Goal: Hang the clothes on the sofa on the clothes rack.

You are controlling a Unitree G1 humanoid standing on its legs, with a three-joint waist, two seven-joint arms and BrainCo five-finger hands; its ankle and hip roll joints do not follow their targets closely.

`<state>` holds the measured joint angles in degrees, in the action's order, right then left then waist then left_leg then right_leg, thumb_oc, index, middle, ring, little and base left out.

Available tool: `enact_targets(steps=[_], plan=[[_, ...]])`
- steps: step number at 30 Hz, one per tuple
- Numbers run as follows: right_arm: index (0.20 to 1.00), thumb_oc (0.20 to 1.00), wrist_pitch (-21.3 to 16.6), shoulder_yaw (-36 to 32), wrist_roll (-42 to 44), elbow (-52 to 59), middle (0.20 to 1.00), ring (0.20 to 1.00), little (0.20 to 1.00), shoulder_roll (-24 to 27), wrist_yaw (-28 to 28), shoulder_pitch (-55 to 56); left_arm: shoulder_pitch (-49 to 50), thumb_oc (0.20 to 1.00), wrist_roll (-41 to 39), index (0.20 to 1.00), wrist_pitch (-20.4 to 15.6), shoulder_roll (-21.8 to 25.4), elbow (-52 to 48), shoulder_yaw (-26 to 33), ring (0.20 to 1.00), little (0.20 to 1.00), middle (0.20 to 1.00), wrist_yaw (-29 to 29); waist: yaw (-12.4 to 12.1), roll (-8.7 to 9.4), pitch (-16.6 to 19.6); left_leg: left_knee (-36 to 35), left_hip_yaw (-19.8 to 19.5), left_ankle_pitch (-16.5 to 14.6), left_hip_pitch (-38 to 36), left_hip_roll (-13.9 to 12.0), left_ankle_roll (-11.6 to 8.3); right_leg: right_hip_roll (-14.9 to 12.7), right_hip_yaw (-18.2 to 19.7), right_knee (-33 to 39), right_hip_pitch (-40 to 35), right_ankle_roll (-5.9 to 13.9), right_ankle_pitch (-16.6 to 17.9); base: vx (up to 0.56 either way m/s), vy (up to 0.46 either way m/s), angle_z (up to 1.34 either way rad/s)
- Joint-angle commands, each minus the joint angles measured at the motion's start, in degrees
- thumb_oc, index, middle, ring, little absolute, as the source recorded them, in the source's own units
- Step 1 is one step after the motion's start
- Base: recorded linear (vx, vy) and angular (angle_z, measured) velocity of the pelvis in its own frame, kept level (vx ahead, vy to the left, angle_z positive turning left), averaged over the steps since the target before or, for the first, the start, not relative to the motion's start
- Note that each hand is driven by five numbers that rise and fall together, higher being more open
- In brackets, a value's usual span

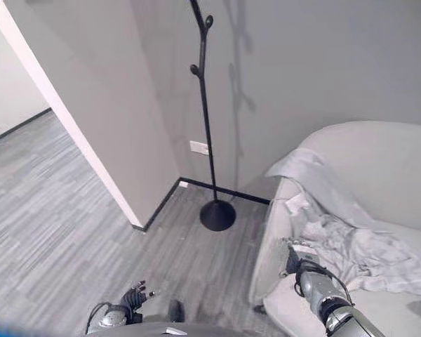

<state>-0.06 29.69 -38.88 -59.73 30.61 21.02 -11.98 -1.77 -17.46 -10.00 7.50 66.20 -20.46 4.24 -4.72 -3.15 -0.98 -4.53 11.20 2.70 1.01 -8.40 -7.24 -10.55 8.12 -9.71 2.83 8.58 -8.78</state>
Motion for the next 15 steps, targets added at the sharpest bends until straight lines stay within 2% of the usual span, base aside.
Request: enact_targets(steps=[1,4,9,12,13,15], plan=[[1.0,1.0,3.13,2.16,-2.26,-2.81,1.0,1.0,1.0,0.6,5.25,-8.23,-5.98,1.0,2.18,1.0,-2.83,1.4,-0.3,1.45,1.0,1.0,1.0,2.77,-0.25,1.94,-2.55,2.6,-1.31,5.32,11.48,2.2,0.32,-4.81,-4.67,14.71,-8.03,0.91,9.15,-0.09,0.039,-0.57],[1.0,1.0,6.12,1.59,-1.57,-6.85,1.0,1.0,1.0,2.08,9.24,-13.09,-8.3,1.0,1.31,1.0,-3.47,2.2,0.44,1.56,1.0,1.0,1.0,5.27,-0.94,1.79,-4.06,6.04,-0.26,4.35,16.69,2.79,0.86,-5.32,-4.09,14.71,-3.33,1.48,11.01,-0.08,0.019,-0.29],[1.0,1.0,8.42,1.32,-2.7,-7.71,1.0,1.0,1.0,4.64,12.6,-15.53,-8.09,1.0,1.14,1.0,-3.71,2.72,0.39,1.51,1.0,1.0,1.0,6.22,-1.8,1.98,-4.66,7.83,-0.42,4.39,20.32,2.49,1.0,-5.13,-4.06,14.71,-0.22,1.43,12.07,0.0,-0.021,0.02],[1.0,1.0,10.41,-1.96,-1.57,-2.28,1.0,1.0,1.0,7.62,16.15,-15.75,-7.71,1.0,1.36,1.0,-3.53,2.73,1.19,2.08,1.0,1.0,1.0,7.18,-1.41,2.2,-5.44,8.21,-0.52,4.39,21.37,2.17,1.12,-4.78,-3.91,14.71,1.11,1.38,12.51,0.02,-0.031,-0.03],[1.0,1.0,11.38,-5.34,-0.23,2.08,1.0,1.0,1.0,9.42,18.68,-15.04,-7.43,1.0,1.93,1.0,-3.33,2.55,2.69,2.76,1.0,1.0,1.0,7.85,-1.06,2.52,-5.71,8.66,-0.72,4.18,21.83,1.82,1.15,-4.56,-3.9,14.71,1.52,1.3,12.76,0.01,-0.03,-0.1],[1.0,1.0,11.63,-7.08,0.15,4.75,1.0,1.0,1.0,10.19,19.44,-14.14,-7.11,1.0,2.16,1.0,-3.13,2.33,3.59,3.18,1.0,1.0,1.0,8.04,-0.83,2.75,-5.86,9.13,-0.92,3.86,22.07,1.6,1.22,-4.48,-3.91,14.71,1.38,1.25,12.71,0.02,-0.022,-0.08]])
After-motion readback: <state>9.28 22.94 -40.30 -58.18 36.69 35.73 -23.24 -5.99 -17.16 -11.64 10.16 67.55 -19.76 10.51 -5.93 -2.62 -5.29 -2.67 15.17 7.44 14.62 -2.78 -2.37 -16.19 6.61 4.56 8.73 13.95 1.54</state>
